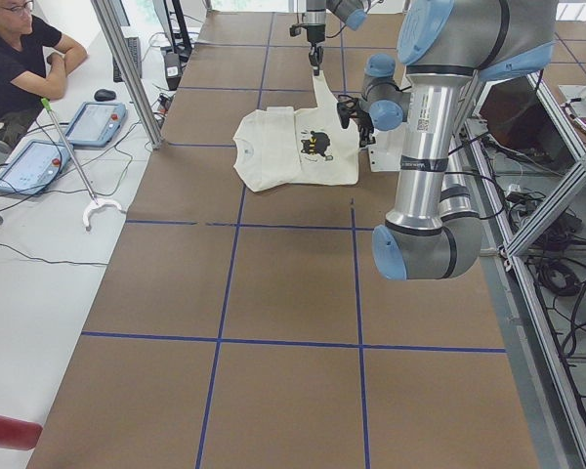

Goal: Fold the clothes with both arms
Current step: 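Lift the hem with both grippers and fold it toward the collar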

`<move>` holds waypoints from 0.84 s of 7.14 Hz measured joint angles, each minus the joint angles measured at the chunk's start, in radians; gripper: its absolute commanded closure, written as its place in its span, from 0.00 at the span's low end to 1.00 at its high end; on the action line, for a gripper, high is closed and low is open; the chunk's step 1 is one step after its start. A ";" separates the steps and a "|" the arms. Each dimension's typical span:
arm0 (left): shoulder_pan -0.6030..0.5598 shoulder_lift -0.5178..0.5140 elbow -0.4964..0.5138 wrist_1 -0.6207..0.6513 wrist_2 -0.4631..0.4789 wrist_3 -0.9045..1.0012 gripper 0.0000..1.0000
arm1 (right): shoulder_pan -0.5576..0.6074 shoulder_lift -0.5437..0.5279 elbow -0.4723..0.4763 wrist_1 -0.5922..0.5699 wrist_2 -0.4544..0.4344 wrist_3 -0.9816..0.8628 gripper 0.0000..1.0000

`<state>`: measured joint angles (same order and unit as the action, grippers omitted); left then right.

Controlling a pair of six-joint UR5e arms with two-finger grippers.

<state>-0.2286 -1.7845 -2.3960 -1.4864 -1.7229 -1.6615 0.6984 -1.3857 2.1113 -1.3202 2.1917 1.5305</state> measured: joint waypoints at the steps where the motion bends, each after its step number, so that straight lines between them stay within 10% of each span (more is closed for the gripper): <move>1: -0.061 -0.029 0.040 0.002 -0.027 0.015 1.00 | 0.040 0.057 -0.066 0.000 -0.002 -0.010 1.00; 6: -0.357 -0.223 0.381 -0.021 -0.085 0.189 1.00 | 0.146 0.291 -0.396 0.000 -0.022 -0.052 1.00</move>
<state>-0.5854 -2.0072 -2.0147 -1.5077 -1.8079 -1.4726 0.8447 -1.0951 1.7157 -1.3205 2.1697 1.4789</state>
